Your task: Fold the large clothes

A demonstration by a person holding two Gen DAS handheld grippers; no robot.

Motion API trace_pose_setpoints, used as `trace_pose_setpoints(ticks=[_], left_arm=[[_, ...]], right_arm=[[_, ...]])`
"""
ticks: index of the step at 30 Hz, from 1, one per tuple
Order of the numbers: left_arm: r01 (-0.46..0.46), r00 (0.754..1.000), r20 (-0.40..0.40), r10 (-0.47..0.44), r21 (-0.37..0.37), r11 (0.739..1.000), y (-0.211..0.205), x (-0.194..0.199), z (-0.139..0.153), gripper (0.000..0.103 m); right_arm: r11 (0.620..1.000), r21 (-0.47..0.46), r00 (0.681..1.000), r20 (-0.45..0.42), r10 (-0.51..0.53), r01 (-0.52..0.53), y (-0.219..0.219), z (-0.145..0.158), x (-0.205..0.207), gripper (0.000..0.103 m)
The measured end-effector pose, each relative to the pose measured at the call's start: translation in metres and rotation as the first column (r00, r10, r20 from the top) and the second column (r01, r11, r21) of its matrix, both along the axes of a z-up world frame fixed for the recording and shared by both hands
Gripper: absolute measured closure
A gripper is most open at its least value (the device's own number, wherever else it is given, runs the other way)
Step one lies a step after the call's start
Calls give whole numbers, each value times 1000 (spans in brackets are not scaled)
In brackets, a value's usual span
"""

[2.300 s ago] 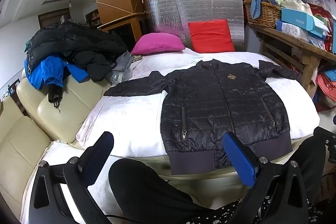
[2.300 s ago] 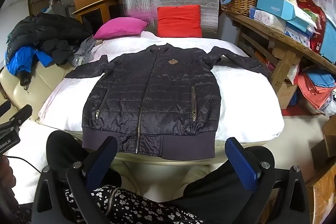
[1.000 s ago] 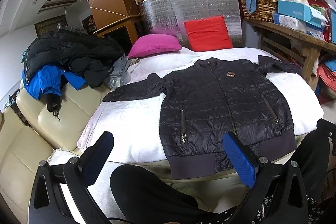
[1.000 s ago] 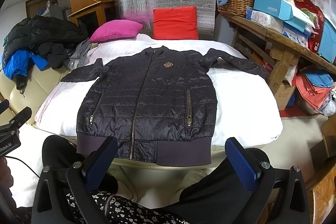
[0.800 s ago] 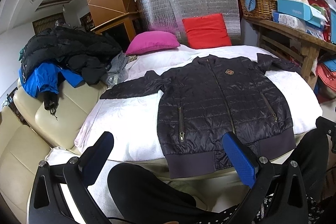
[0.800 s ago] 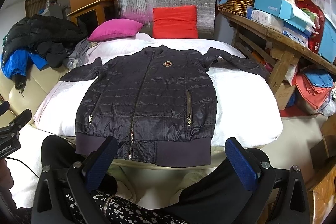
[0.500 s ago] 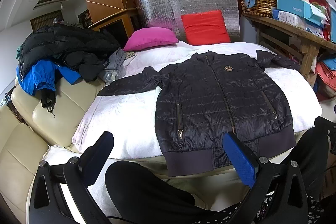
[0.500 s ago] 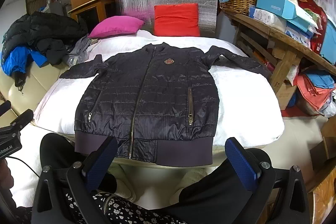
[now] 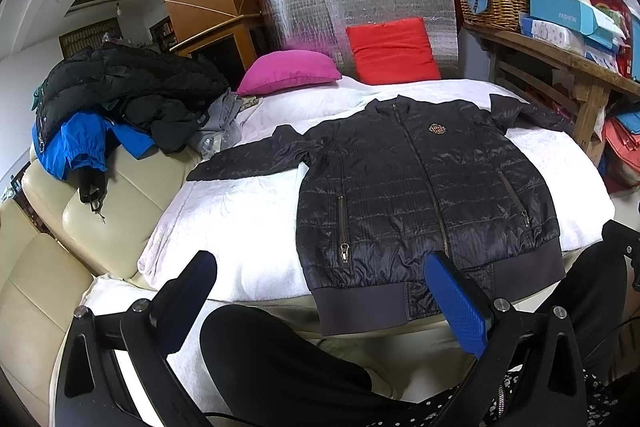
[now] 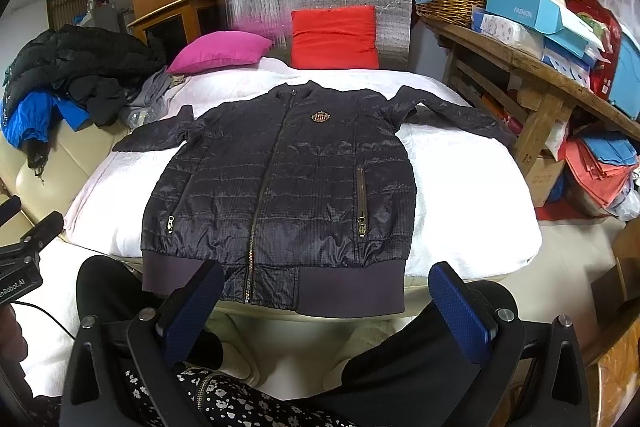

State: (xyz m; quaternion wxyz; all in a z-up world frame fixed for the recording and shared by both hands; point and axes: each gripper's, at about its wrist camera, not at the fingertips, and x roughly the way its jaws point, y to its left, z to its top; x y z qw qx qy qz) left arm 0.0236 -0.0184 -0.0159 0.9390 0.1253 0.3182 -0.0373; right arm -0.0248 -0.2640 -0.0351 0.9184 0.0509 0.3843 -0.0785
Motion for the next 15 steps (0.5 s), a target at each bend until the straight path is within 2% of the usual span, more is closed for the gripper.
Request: trace_pose_setpoints(ticks=[15], left_arm=[[3,1000,0,-3,6,1000,0,-1,0,0]], right_arm=[[1000,0,1000,3,-2,2,-1,0,1,0]])
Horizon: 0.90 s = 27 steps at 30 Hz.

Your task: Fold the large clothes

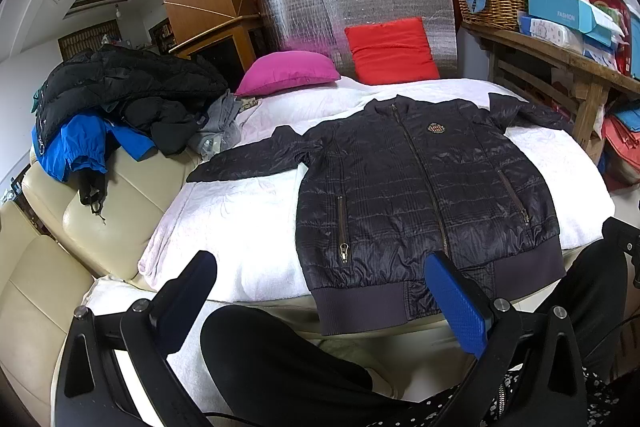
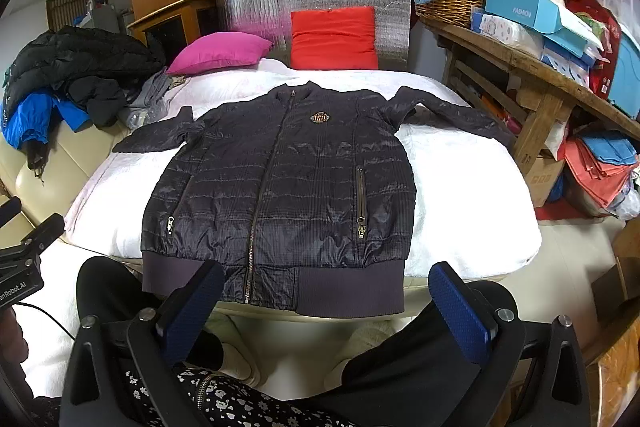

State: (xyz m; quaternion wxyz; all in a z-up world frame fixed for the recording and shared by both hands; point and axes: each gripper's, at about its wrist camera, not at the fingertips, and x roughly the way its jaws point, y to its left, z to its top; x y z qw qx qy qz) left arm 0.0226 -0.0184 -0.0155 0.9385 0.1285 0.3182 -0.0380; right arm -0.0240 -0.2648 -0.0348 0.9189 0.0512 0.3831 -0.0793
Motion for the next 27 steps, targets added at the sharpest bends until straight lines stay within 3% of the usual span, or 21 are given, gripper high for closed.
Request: trace_pose_setpoints(ticks=[14,19,27], left_arm=[[1,999,-45,-2,-6,1000,0,15,-9,0],[-39,992,-121,33,-44,998,7,56,-17,0],[-171,944,-307,123,-134,976,15,170,-48,0]], right_arm=[[1000,6,1000,-18,-3,3,-4,-6,10,0],[997,53,999,7,-49,49,-34,1,29,0],[987,105,989,72,-132,124,-95,16,84,0]])
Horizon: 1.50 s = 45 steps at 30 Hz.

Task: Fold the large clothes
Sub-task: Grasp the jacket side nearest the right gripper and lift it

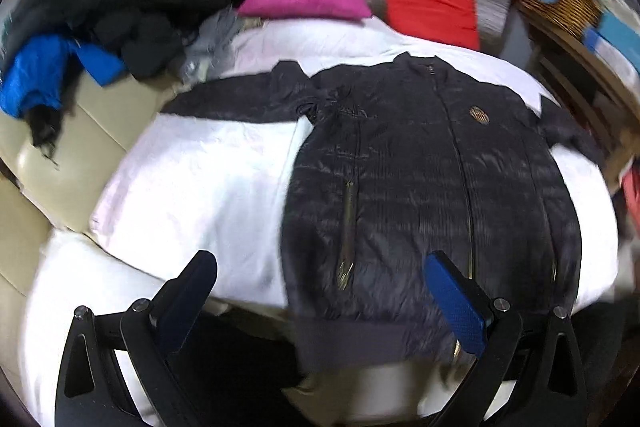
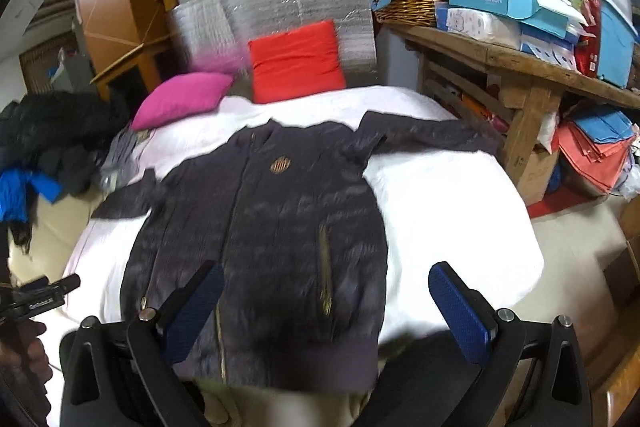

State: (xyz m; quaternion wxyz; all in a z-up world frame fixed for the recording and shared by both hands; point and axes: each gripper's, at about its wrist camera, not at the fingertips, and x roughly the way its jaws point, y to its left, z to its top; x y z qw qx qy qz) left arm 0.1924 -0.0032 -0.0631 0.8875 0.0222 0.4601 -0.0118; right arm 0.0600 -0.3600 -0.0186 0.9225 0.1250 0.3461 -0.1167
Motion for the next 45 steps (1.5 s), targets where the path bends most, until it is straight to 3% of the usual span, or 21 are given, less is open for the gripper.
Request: trace_pose_setpoints(ticks=[6,8,11,15,21,24,27,28,30,33,35,36,39,41,43,45], left_arm=[[-87,993,-83,81,-81,993,-15,81,-34,0],[-98,989,-125,84,-106,990,-23,107,-48,0],[-107,990,-106,96,-97,990,-39,144,-71,0],[-96,995,-23,95,-17,995,-61,180,-87,0],[-64,996,60,64,10,998,-86,220,-102,0],[-34,999,42,34,-4,999,-93,230,-117,0],[-27,999,-35,27,-1,1000,-100,243,-134,0],[-17,999,-48,16,-4,1000,-103,244,-136,0],[-3,999,-45,4,20,1000,-108,244,-139,0],[25,999,-45,-24,35,999,-117,240,-140,0],[48,998,-54,-45,52,998,-121,239,-143,0],[57,996,-66,-52,69,996,-125,237,-147,0],[80,990,-122,-69,88,993,-128,241,-164,0],[70,993,-100,-63,70,995,-125,238,-166,0],[68,994,-95,-61,68,995,-123,236,-167,0],[62,994,-91,-58,51,997,-120,233,-169,0]], right_arm=[[996,86,997,64,-44,38,-55,-15,69,0],[988,142,994,79,-69,58,-77,-27,92,0],[955,280,983,124,-133,94,-126,-51,125,0],[825,528,935,147,-322,201,-201,-96,156,0],[637,725,879,95,-468,261,-275,-139,192,0],[589,747,852,61,-520,306,-307,-155,210,0],[495,802,818,13,-575,335,-333,-181,218,0],[440,827,796,-14,-606,350,-344,-193,219,0],[383,853,765,-29,-643,355,-363,-208,220,0],[333,868,734,-51,-677,368,-383,-228,229,5],[339,865,726,-40,-687,369,-391,-231,233,7],[362,861,726,-12,-687,357,-395,-228,238,13],[404,836,750,-14,-661,371,-404,-228,255,25],[424,808,743,-25,-669,409,-405,-233,262,39],[454,769,740,-36,-672,450,-405,-234,264,65],[468,755,743,-37,-669,459,-404,-236,265,68]])
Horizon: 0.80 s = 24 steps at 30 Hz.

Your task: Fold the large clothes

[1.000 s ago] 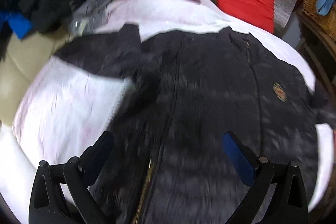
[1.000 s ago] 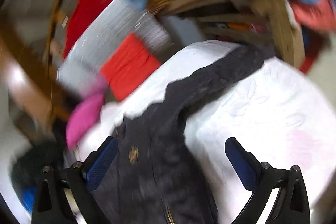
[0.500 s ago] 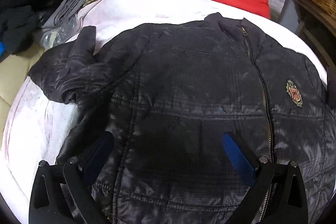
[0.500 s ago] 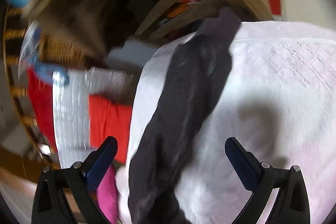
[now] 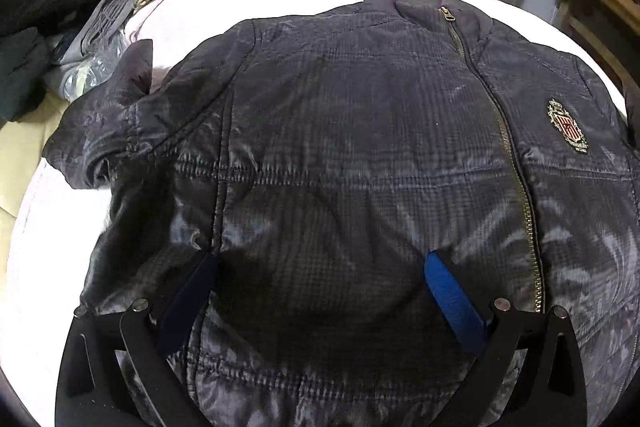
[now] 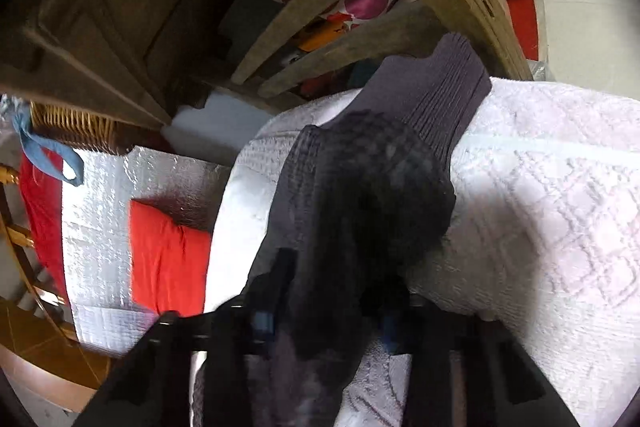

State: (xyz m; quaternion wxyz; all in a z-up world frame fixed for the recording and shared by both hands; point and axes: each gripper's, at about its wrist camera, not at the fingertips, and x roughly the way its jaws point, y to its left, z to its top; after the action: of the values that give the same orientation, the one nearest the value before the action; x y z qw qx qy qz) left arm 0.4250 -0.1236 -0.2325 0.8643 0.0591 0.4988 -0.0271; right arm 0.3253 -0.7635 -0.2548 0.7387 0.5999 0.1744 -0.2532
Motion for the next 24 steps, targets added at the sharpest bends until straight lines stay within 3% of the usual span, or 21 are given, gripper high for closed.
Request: trace_pose_setpoints(ticks=[5,8,12,18,23,24], left_arm=[[-21,999,-45,21,5,1000,-1,0,-1,0],[0,996,-84,0,-4,1000,-3,6,3,0],[-10,998,-65,8,-31,999,9,6,15,0],[-57,997,43,58,-35,998,39,1,42,0],[-105,982,159,107,-19,994,62,-1,69,0],[-116,979,168,117,-17,993,62,2,70,0]], right_arm=[[997,-65,1000,-1,31,-31,18,18,-4,74],[985,-149,996,28,89,-84,41,48,4,74],[942,-286,978,52,200,-177,92,96,14,74],[832,-457,922,57,382,-316,192,149,35,74],[703,-520,823,-3,568,-486,286,156,57,74],[661,-526,790,-33,612,-535,310,152,62,74]])
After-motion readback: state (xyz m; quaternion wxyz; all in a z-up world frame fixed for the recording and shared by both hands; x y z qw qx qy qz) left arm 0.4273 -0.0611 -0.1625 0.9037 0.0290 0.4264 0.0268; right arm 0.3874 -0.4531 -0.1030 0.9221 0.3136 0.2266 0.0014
